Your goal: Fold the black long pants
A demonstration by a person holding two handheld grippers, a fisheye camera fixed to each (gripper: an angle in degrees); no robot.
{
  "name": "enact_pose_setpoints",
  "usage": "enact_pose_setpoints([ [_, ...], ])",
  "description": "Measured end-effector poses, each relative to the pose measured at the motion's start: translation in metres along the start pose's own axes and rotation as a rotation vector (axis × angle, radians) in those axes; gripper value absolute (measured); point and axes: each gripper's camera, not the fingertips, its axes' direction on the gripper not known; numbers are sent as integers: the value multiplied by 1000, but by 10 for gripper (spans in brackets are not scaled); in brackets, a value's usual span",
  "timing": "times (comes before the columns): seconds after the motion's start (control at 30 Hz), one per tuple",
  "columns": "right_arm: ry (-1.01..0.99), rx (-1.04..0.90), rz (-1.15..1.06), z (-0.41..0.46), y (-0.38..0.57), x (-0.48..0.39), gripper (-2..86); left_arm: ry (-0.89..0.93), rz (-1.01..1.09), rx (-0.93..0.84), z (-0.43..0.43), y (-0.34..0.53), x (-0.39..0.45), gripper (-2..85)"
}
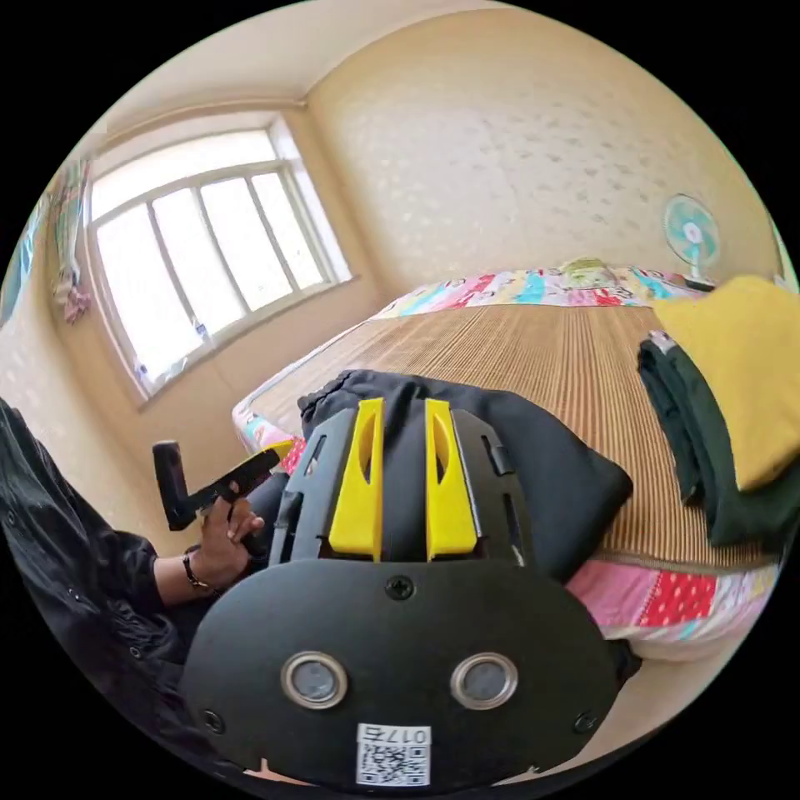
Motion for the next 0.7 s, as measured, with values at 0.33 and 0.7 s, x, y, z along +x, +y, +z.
enact_pose_setpoints([
  [0.33, -112, -481, -343, 250, -76, -158, 155, 66, -192, 88, -48, 3, -34, 117],
  [0.7, -56, -617, -226, 313, -80, -180, 22, 136, -305, 79, -63, 14, -32, 125],
])
